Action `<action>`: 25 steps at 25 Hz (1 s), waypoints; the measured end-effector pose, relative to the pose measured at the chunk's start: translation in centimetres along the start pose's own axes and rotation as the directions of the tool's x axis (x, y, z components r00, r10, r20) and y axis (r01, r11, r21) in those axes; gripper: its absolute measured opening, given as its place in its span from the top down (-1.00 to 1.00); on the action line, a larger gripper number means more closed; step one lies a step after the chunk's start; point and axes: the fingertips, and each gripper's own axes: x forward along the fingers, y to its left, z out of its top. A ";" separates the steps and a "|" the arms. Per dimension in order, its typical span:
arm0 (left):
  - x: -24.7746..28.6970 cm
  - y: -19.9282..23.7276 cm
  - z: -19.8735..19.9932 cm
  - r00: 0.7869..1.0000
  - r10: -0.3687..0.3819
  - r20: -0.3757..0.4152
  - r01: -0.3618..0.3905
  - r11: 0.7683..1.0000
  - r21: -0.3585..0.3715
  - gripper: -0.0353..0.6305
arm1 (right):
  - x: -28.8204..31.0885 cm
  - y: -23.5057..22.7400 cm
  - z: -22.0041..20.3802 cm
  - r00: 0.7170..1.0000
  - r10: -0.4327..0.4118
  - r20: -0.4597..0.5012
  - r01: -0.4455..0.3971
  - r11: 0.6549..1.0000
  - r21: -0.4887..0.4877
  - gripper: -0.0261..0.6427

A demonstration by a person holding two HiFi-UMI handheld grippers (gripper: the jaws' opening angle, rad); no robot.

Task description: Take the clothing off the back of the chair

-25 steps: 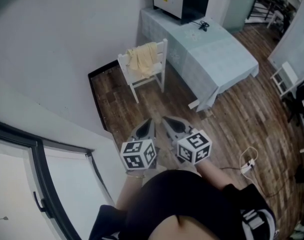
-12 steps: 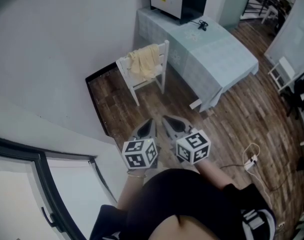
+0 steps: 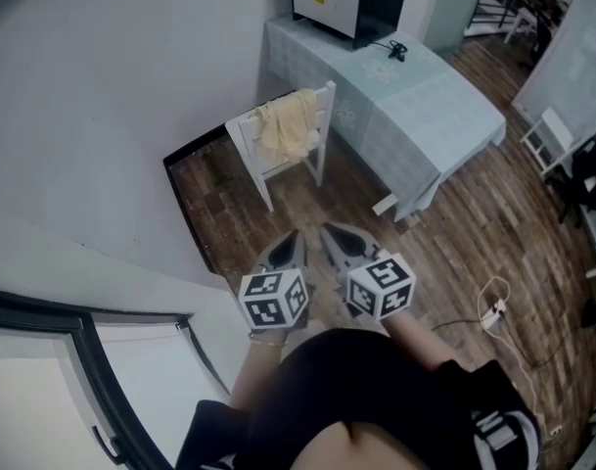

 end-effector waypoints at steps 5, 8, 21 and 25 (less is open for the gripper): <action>0.1 1.3 0.4 1.000 0.005 -0.002 -0.005 1.000 0.002 0.89 | 1.2 0.0 0.0 1.000 -0.019 -0.001 0.019 1.000 -0.003 0.88; 0.2 2.1 0.4 1.000 0.010 -0.007 -0.010 1.000 0.005 0.89 | 1.9 0.1 -0.1 1.000 -0.026 -0.009 0.026 1.000 -0.005 0.88; 1.8 4.6 1.0 0.999 0.027 -0.031 -0.027 1.000 -0.013 0.89 | 5.2 -1.1 -0.5 0.998 -0.041 -0.047 0.042 0.999 0.024 0.88; 2.7 5.6 1.5 0.998 0.048 -0.028 -0.049 0.999 -0.022 0.89 | 6.7 -1.6 -0.2 0.999 -0.017 -0.052 0.018 1.000 0.021 0.88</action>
